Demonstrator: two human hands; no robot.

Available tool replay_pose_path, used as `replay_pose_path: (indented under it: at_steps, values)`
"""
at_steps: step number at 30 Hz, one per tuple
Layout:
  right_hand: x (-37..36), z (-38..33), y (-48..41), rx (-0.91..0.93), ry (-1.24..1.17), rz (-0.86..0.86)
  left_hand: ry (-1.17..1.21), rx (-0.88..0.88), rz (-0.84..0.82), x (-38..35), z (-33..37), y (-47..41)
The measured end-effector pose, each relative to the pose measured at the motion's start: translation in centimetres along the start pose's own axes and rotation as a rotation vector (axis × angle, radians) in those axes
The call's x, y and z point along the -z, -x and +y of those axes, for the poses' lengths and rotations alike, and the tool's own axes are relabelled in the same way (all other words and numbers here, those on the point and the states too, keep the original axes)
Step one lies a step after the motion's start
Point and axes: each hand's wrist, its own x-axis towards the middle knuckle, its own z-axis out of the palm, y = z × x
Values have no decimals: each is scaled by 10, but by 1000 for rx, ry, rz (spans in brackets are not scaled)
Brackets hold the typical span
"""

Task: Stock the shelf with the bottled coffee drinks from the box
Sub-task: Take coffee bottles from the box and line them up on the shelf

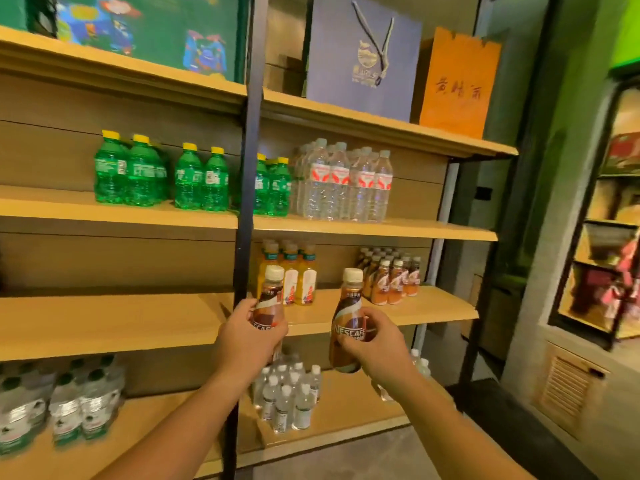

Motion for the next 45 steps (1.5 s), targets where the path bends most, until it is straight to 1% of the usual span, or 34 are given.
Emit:
replay_pose_path:
  at_steps: [6, 14, 20, 27, 31, 35, 39, 45]
  values:
    - [92, 51, -58, -16, 43, 54, -47, -14, -58, -130, 31, -26]
    - [180, 129, -146, -40, 61, 103, -55, -54, -134, -286, 41, -79]
    - [232, 190, -234, -63, 85, 114, -90, -69, -114, -391, 37, -135]
    - [276, 241, -326, -41, 83, 78, -103, 0, -71, -491, 32, -186]
    - [286, 278, -370, -62, 47, 1, -98, 46, 9, -535, 23, -194]
    - [290, 318, -409, -45, 45, -18, -95, 92, 100, -573, 12, -196]
    - [299, 342, -439, -17, 15, -110, -140, 153, 209, -606, 10, -199]
    - [314, 372, -470, 1, -37, -246, -178, 264, 324, -652, 8, -199]
